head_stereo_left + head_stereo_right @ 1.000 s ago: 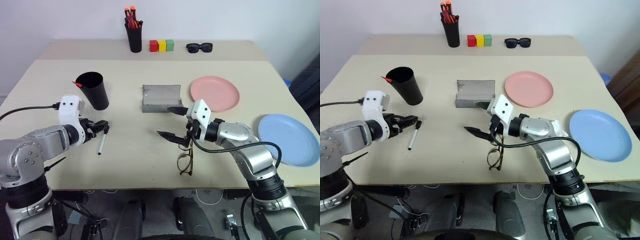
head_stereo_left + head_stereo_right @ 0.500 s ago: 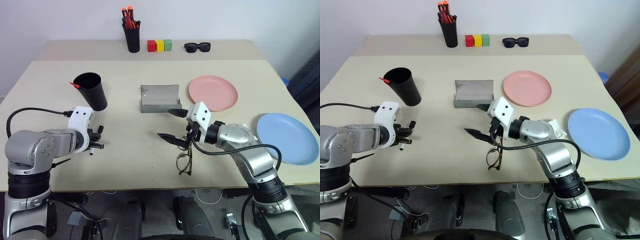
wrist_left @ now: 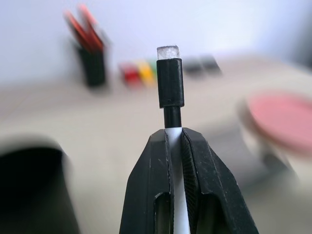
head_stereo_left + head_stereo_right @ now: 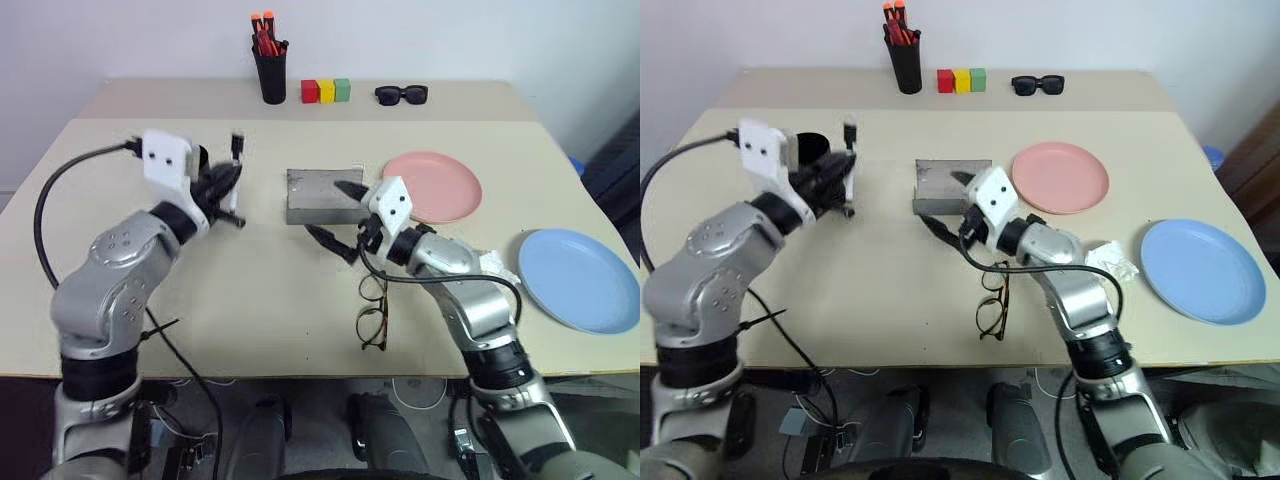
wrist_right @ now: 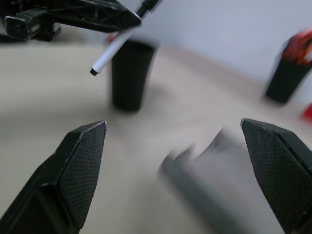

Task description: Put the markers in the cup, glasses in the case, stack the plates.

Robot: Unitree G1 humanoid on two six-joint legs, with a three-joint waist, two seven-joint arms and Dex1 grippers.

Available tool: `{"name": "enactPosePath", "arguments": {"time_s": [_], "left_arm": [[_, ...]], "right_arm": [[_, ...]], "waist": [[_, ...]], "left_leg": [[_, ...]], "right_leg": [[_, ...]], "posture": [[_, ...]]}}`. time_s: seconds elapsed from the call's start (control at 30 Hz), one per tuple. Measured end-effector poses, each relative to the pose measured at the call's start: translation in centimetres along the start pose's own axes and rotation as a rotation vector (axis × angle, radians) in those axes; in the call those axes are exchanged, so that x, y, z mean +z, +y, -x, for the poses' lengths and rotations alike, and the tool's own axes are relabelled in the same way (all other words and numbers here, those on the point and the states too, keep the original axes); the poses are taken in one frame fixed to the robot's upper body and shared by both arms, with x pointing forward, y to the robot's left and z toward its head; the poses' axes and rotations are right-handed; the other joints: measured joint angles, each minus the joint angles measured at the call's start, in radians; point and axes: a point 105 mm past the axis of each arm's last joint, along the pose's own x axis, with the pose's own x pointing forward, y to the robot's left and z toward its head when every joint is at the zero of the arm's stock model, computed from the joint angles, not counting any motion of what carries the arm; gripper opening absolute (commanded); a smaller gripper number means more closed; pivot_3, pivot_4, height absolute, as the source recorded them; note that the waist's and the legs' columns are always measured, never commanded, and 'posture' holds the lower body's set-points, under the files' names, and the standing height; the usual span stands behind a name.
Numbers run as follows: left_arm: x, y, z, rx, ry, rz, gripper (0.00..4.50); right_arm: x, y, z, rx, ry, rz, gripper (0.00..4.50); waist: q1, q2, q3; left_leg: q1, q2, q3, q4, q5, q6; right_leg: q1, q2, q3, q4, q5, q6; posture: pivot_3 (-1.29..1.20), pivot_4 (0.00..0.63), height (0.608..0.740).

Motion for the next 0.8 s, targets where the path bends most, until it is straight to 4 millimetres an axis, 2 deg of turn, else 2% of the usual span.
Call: {"name": "enactPosePath", "arguments": {"time_s": [0.13, 0.3, 0.4, 0.57, 0.8], "left_arm": [[1.9, 3.4, -1.7, 0.257, -0.129, -0.156, 0.04], [0.0, 6.5, -2.7, 0.451, -0.129, -0.164, 0.04], [-1.4, 6.8, -2.9, 0.47, -0.12, -0.155, 0.04], [-1.5, 6.7, -2.8, 0.471, -0.154, -0.176, 0.04], [-3.8, 6.7, -2.0, 0.485, -0.099, -0.163, 0.04]], "right_arm": [[0.3, 0.7, -1.0, -0.03, -0.036, -0.021, 4.5], [0.1, 2.3, -1.7, -0.006, -0.045, -0.052, 4.5], [0.0, 2.5, -1.7, -0.005, -0.043, -0.055, 4.5], [0.0, 2.2, -1.7, -0.024, -0.044, -0.056, 4.5], [0.1, 1.3, -1.4, -0.062, -0.047, -0.058, 4.5]], "waist": [[-0.001, 0.0, 0.0], [-0.003, 0.0, 0.0], [-0.002, 0.0, 0.0], [-0.002, 0.0, 0.0], [-0.003, 0.0, 0.0]], "left_leg": [[0.0, 0.0, 0.0, -0.001, 0.0, 0.001], [0.0, 0.0, 0.0, -0.001, 0.0, 0.001], [-0.001, 0.0, 0.0, -0.001, 0.0, 0.001], [-0.001, 0.0, 0.0, -0.001, 0.0, 0.001], [0.0, 0.0, 0.0, -0.001, 0.0, 0.001]], "right_leg": [[0.0, 0.0, 0.0, 0.0, 0.001, 0.001], [-0.001, 0.0, 0.0, 0.001, 0.001, 0.002], [-0.001, 0.0, -0.001, 0.001, 0.001, 0.002], [-0.001, 0.0, -0.001, 0.001, 0.001, 0.002], [-0.002, 0.0, -0.001, 0.002, 0.001, 0.002]], "posture": [[0.0, 0.15, 0.74], [0.0, 0.15, 0.74], [0.0, 0.15, 0.74], [0.0, 0.15, 0.74], [0.0, 0.15, 0.74]]}}
